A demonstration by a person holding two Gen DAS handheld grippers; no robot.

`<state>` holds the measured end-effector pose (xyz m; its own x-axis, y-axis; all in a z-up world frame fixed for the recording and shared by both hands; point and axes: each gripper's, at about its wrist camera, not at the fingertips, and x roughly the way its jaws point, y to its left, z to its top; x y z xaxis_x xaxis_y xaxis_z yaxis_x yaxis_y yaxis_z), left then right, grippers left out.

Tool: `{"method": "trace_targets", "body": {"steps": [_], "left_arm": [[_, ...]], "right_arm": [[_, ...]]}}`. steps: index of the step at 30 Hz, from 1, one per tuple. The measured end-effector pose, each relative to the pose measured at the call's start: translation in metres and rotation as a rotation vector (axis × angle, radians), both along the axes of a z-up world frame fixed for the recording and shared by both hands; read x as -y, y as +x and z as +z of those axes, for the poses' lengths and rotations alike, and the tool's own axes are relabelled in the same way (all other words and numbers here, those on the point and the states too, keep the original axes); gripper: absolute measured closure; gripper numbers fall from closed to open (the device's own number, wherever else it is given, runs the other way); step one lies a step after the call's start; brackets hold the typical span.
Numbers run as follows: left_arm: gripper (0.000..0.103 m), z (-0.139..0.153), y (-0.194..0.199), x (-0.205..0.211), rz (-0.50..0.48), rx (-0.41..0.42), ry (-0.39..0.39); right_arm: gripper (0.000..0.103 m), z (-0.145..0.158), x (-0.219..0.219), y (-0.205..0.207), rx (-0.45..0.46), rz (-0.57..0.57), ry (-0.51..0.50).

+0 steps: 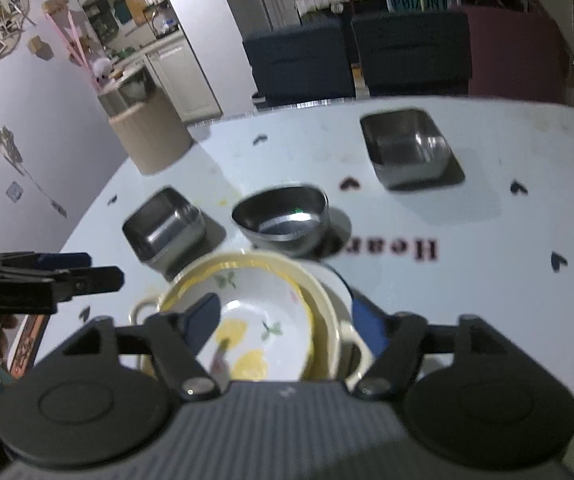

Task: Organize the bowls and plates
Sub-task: 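Open both tools to release the floral bowl rim and withdraw, then move both tools to the small steel rectangular tray and close on its rim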

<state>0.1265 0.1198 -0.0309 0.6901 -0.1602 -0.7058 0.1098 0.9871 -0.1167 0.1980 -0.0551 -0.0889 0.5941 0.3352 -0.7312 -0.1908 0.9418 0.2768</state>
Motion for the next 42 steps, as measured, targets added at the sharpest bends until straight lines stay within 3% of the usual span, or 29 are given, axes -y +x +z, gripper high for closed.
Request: {"method": "trace_targets", "body": {"steps": [4, 9, 16, 18, 23, 26, 36, 40, 42], "left_arm": [[0.002, 0.003, 0.014, -0.012, 0.021, 0.042, 0.057], [0.000, -0.007, 0.040, -0.026, 0.071, 0.059, 0.178], [0.000, -0.040, 0.080, -0.042, 0.122, 0.014, 0.363], [0.000, -0.048, 0.091, -0.046, 0.140, -0.013, 0.388], [0.000, -0.063, 0.115, -0.053, 0.140, -0.024, 0.443], [0.000, -0.072, 0.125, -0.055, 0.114, -0.034, 0.470], [0.008, -0.086, 0.148, -0.083, 0.161, -0.061, 0.431], [0.011, -0.089, 0.152, -0.101, 0.240, -0.093, 0.356], [0.011, -0.088, 0.151, -0.108, 0.252, -0.097, 0.335]], "right_arm": [[0.000, 0.006, -0.008, 0.010, 0.048, -0.030, 0.088], [0.000, 0.011, -0.024, 0.028, 0.060, -0.067, 0.182], [0.000, -0.002, -0.060, 0.063, -0.041, -0.075, 0.254], [0.006, -0.009, -0.070, 0.074, -0.071, -0.090, 0.283], [0.038, -0.032, -0.097, 0.096, -0.139, -0.114, 0.290], [0.048, -0.049, -0.109, 0.106, -0.182, -0.104, 0.314], [0.053, -0.077, -0.150, 0.127, -0.251, -0.087, 0.243], [0.056, -0.085, -0.158, 0.132, -0.244, -0.068, 0.184], [0.063, -0.089, -0.162, 0.132, -0.248, -0.049, 0.144]]}}
